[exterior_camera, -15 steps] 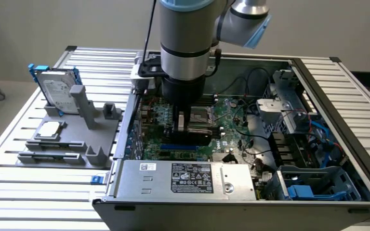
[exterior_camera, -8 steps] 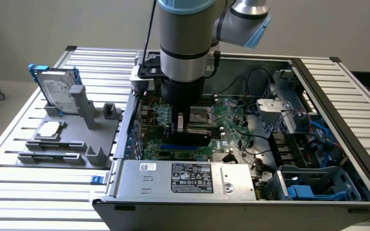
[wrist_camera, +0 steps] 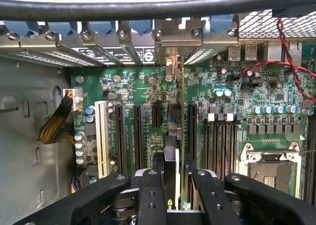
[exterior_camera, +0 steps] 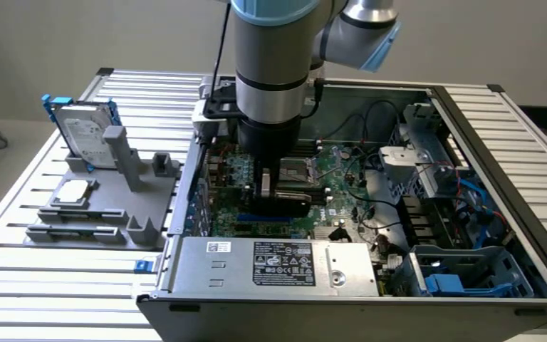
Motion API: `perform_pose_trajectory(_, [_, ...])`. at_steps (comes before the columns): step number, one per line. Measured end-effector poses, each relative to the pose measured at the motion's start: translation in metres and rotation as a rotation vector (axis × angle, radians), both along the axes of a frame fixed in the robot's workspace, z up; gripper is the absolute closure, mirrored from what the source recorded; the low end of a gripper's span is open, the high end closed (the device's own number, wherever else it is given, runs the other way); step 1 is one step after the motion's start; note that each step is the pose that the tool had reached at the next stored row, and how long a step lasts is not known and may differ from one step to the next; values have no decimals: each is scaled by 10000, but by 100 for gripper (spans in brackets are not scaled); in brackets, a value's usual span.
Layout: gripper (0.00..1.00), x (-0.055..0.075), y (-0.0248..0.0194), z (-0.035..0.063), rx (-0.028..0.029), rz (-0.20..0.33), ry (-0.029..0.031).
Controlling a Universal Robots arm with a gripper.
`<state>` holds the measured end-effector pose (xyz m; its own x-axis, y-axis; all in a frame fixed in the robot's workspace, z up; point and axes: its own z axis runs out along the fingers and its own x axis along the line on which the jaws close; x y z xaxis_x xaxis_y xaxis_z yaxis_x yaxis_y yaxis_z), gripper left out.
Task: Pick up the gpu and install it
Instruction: 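Insert the gpu into the slot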
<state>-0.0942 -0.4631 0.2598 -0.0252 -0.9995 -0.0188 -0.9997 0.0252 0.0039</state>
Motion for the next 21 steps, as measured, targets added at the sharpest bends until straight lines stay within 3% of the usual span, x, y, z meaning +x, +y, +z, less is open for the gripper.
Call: perform_pose_trajectory(21, [74,-4,3,-38,4,48,-2])
